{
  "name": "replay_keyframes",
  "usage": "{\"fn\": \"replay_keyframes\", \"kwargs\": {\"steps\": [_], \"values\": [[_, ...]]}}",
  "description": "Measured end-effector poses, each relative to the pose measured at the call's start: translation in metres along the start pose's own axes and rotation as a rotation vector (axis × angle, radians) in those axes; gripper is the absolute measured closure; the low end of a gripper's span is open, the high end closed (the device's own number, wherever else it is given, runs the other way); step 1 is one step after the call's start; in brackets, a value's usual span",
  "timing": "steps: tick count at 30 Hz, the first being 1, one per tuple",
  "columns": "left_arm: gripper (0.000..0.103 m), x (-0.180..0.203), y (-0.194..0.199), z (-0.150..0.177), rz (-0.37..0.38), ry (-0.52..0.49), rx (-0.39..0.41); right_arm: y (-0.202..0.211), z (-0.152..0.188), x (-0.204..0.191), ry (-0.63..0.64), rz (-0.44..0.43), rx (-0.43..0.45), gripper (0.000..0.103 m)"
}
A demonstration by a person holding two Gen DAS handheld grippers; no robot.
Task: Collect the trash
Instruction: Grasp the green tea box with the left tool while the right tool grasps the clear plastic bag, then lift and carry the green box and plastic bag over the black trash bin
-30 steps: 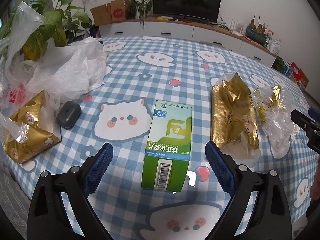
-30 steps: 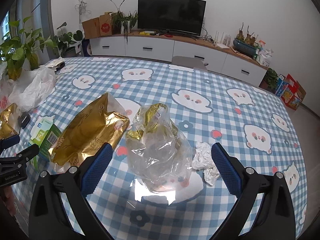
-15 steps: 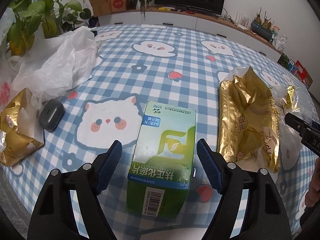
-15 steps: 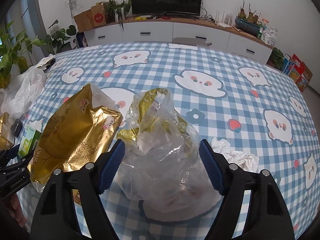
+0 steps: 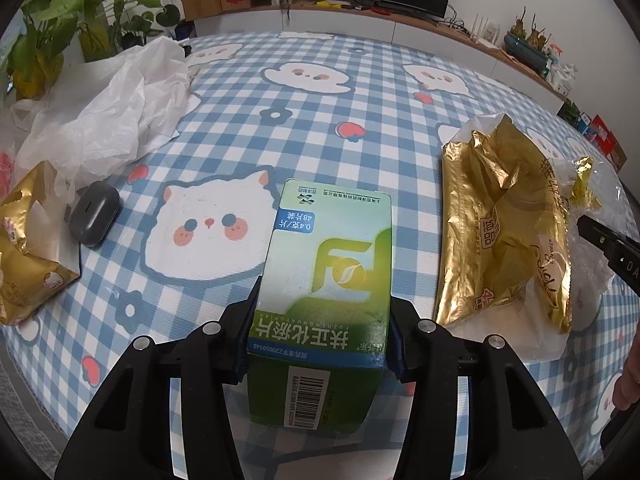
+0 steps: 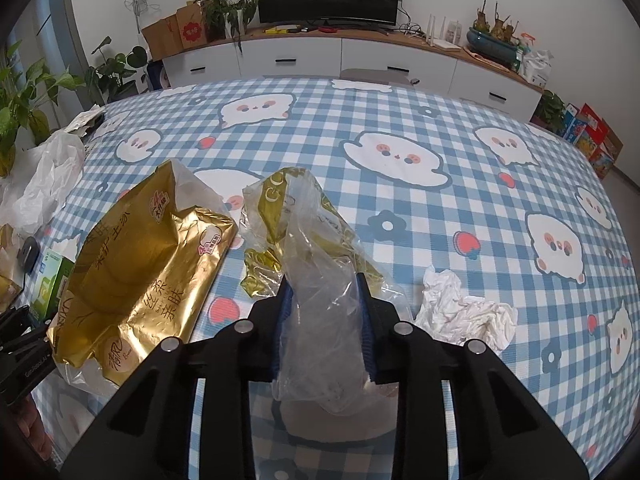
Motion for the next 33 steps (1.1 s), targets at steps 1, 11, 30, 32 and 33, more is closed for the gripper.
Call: {"fn": "replay_keyframes", "kwargs": {"steps": [1,11,30,32,33], "values": [[0.054,0.0,0.0,0.0,0.0,0.002,0.001,0.0,0.0,0.0,-0.001,0.001,0.0,0.077],[0.054,0.0,0.01,-0.001,0.001,0.006,0.025,0.014,-0.001,0.004,-0.012,0.032,0.046,0.077],[0.054,0.01,0.071,0.01,0.039,-0.011,0.113,0.071,-0.004,-0.011,-0.004,0.028,0.111,0.077],[0.054,0.011,0.078,0.012,0.048,-0.011,0.118,0.077,-0.002,-0.013,-0.003,0.027,0.115,0.077],[0.054,0.011,0.08,0.012,0.054,-0.008,0.119,0.08,-0.001,-0.015,-0.004,0.027,0.116,0.077]]}}
Point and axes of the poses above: each gripper's, at about its wrist camera, not at the fingertips, and y roughly against the way its jaws point, x to its right, z to its underside, the point moved 4 cm from there along -y, roughly the way its jaws point, and after that the axes turned 10 degrees about y, right-handed, at the moved point
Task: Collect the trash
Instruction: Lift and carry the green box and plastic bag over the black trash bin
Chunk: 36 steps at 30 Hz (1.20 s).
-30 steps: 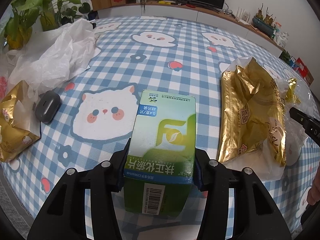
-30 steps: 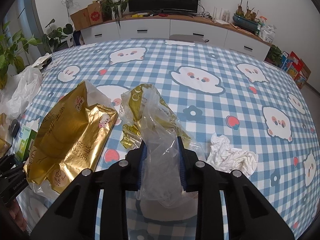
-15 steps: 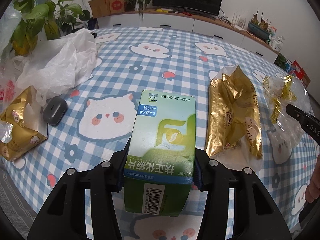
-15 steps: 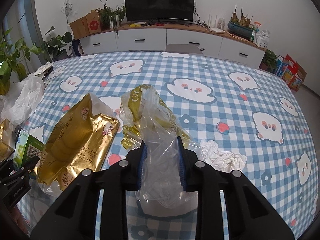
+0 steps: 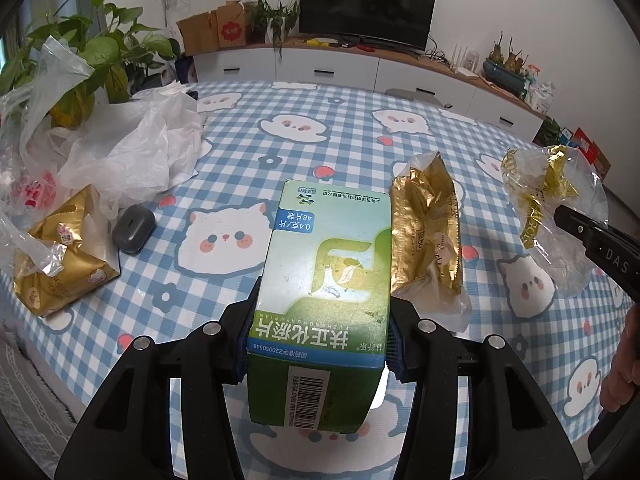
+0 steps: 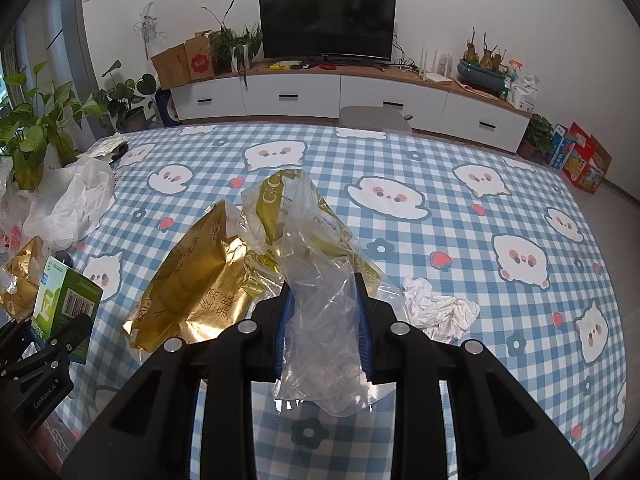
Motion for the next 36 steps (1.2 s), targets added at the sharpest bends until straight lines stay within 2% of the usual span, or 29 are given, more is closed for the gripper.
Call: {"fn": "replay_keyframes", "kwargs": {"steps": [13,26,36], "values": [[0.054,0.006,0.035,0.015,0.065,0.02,0.01,0.039,0.019,-0.007,-0.006,0.005,0.011,0.077],[0.053,0.004,0.06,0.036,0.044,0.008,0.031,0.069,0.044,-0.013,-0.013,0.002,0.021,0.077],[0.053,0.008,0.08,0.068,0.075,-0.001,0.022,0.098,0.069,-0.014,-0.018,0.006,0.036,0.077]]}}
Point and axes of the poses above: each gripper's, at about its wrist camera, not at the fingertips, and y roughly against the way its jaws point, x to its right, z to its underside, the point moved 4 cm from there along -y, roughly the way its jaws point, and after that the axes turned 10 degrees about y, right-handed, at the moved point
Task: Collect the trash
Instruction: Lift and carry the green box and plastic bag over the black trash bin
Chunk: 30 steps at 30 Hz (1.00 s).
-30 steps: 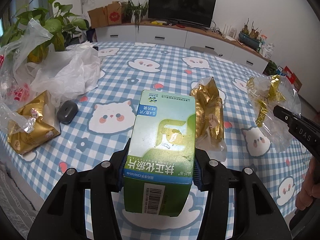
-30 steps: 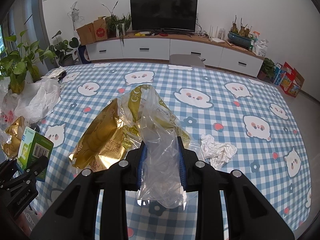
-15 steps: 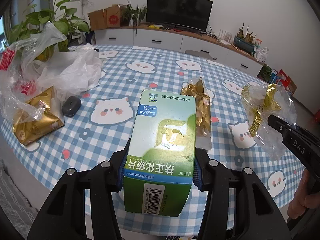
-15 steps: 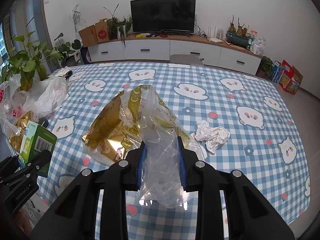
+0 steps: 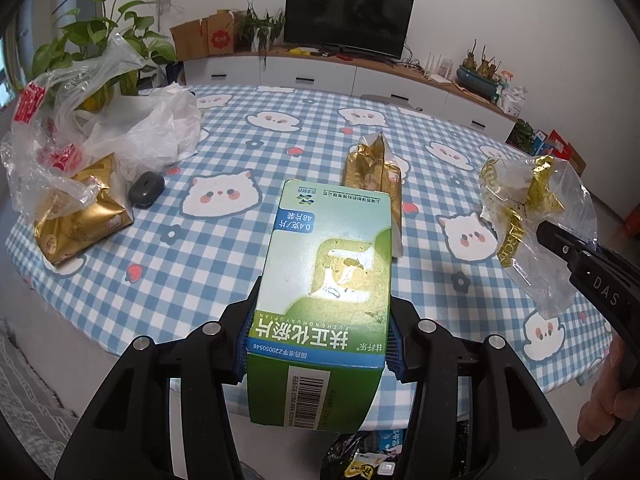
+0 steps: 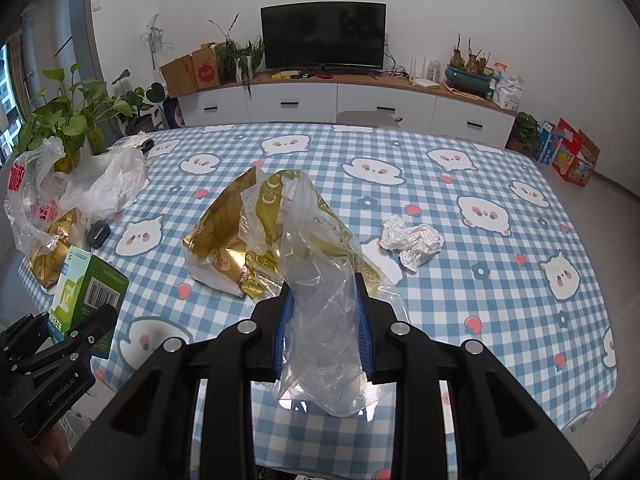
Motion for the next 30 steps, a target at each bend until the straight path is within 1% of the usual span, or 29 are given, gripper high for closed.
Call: {"fn": "replay_keyframes", "kwargs": {"steps": [4,15,20,30], "values": [[0.053,0.002,0.01,0.016,0.014,-0.007,-0.003,0.014,0.012,-0.002,-0.002,0.0,0.007,0.077],[0.053,0.001,0.029,0.057,0.02,-0.028,-0.016,0.044,0.053,-0.006,-0.016,-0.013,-0.002,0.077],[0.053,0.002,0.038,0.076,0.028,-0.036,-0.027,0.057,0.07,-0.01,0.006,0.002,0.006,0.077],[0.053,-0.006,0.059,0.114,0.037,-0.041,-0.032,0.085,0.105,-0.006,-0.009,0.002,0.012,0.077]]}}
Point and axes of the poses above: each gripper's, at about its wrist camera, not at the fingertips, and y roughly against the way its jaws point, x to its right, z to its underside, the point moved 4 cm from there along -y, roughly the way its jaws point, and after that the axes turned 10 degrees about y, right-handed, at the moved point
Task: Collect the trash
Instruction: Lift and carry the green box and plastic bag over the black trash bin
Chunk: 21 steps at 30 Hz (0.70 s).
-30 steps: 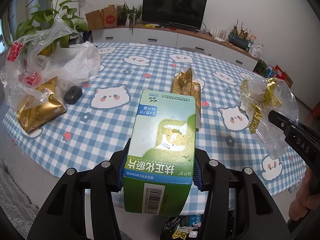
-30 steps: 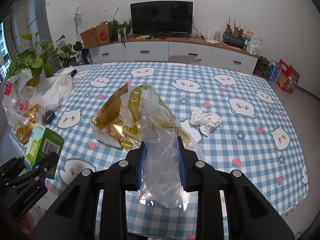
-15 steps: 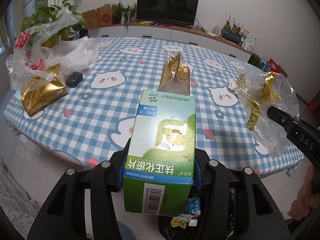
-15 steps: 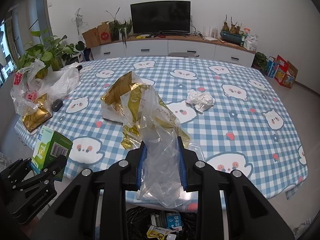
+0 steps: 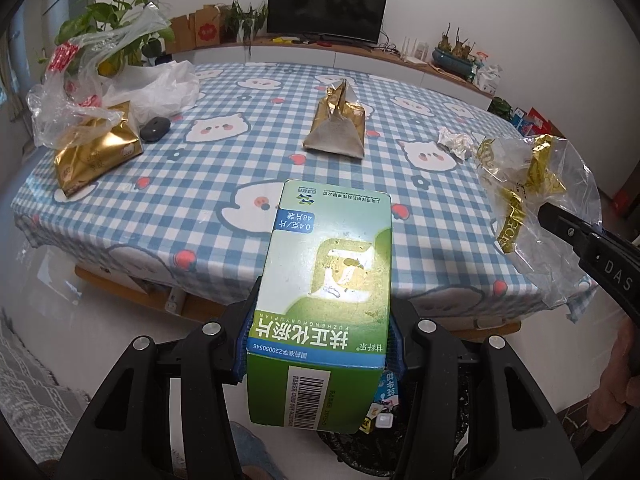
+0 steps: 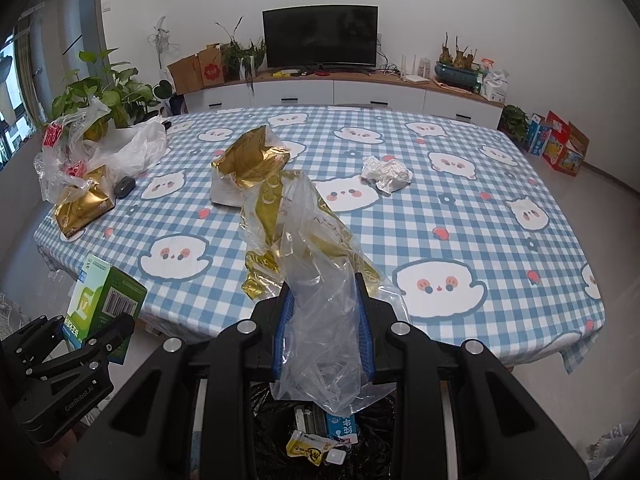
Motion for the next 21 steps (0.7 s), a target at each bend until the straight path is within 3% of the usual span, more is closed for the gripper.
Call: {"fn": "replay_keyframes", "kwargs": {"steps": [21], "values": [[0.053,-0.017,0.01,0.073,-0.006,0.001,-0.056,0.028,0.074,-0.015,0.023,-0.021,-0.028,0.077]]}}
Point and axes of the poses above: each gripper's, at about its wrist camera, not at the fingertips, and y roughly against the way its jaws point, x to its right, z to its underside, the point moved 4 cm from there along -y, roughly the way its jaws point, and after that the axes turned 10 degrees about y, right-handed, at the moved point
